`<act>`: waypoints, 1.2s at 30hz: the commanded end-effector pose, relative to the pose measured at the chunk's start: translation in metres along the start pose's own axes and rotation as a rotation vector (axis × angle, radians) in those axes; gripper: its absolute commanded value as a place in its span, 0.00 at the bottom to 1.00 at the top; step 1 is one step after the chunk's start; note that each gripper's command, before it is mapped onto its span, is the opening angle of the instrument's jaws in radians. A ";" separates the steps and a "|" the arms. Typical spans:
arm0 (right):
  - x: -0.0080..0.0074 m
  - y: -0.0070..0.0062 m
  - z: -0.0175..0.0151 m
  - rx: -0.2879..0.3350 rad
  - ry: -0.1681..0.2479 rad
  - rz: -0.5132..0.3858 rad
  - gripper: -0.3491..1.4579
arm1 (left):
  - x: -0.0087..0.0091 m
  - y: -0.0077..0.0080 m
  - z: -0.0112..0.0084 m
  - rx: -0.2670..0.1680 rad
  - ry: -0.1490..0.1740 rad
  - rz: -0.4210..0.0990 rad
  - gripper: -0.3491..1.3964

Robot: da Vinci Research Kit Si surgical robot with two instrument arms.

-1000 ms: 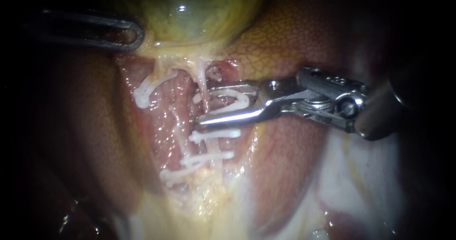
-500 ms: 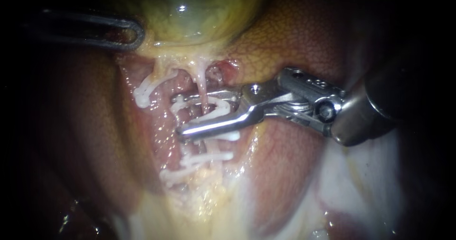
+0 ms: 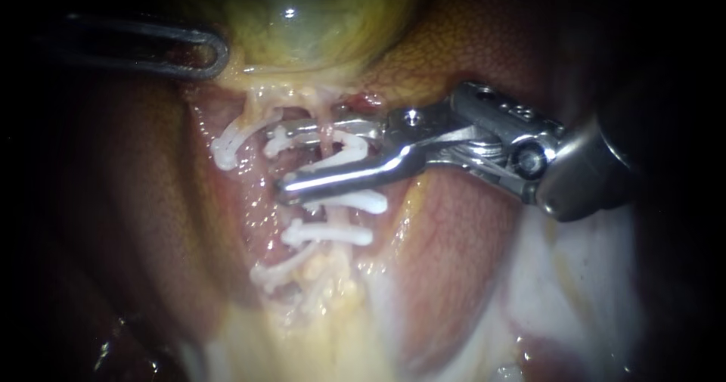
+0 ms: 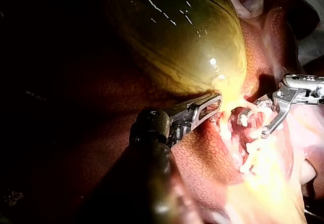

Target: Clipping third clip right tube

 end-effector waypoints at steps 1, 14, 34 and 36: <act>0.0000 0.0000 0.0000 -0.006 0.002 0.000 0.39 | 0.0000 0.0000 0.0000 0.000 0.000 0.000 0.00; 0.0018 0.0001 -0.0013 -0.050 0.017 0.010 0.20 | 0.0000 0.0000 0.0000 0.000 0.000 0.000 0.00; 0.0009 0.0004 -0.0018 -0.053 0.018 0.063 0.00 | 0.0000 0.0000 0.0000 -0.001 0.000 0.000 0.00; 0.0008 0.0005 -0.0018 -0.054 0.018 0.069 0.00 | 0.0000 0.0000 0.0000 -0.001 0.000 0.000 0.00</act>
